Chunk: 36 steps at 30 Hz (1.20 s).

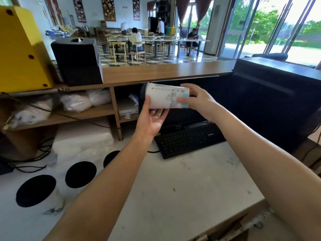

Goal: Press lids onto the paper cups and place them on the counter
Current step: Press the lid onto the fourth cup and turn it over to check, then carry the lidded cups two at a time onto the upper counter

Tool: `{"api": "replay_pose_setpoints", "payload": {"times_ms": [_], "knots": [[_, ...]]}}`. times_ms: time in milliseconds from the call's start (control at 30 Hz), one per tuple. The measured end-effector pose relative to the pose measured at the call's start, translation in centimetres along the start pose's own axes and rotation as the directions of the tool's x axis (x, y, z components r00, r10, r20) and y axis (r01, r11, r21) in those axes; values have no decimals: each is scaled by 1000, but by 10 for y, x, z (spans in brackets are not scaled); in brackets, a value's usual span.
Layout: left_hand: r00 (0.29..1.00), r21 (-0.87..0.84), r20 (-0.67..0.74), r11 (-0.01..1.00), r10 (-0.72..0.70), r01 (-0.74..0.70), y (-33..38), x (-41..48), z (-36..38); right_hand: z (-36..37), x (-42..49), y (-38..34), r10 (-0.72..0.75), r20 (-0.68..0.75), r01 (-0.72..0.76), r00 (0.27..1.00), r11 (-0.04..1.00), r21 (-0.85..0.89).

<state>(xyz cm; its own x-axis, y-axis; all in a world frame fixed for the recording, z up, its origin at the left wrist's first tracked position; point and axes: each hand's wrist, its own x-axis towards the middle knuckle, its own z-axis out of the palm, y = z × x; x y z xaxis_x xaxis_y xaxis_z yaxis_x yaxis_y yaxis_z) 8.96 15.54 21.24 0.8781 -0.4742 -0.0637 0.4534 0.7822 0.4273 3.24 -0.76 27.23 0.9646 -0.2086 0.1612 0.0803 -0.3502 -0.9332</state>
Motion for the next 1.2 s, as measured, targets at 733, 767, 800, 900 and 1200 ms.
{"api": "replay_pose_setpoints", "payload": {"times_ms": [733, 767, 800, 900, 1200], "knots": [[901, 930, 248, 170, 357, -324, 75, -23, 36, 104, 7, -11, -263, -76, 263, 962, 965, -8], [903, 930, 245, 178, 354, -322, 83, -26, 31, 110, 5, -12, -253, -33, 254, 967, 967, 32], [908, 927, 242, 194, 342, -320, 90, -30, 26, 114, 3, -10, -243, 29, 241, 970, 969, 57], [923, 915, 236, 252, 303, -317, 112, -42, 6, 127, -1, 19, -148, 259, 154, 955, 988, 0], [941, 934, 77, 307, 330, -184, 151, -72, -70, 219, -56, 152, 360, 529, -306, 768, 933, -190]]}}
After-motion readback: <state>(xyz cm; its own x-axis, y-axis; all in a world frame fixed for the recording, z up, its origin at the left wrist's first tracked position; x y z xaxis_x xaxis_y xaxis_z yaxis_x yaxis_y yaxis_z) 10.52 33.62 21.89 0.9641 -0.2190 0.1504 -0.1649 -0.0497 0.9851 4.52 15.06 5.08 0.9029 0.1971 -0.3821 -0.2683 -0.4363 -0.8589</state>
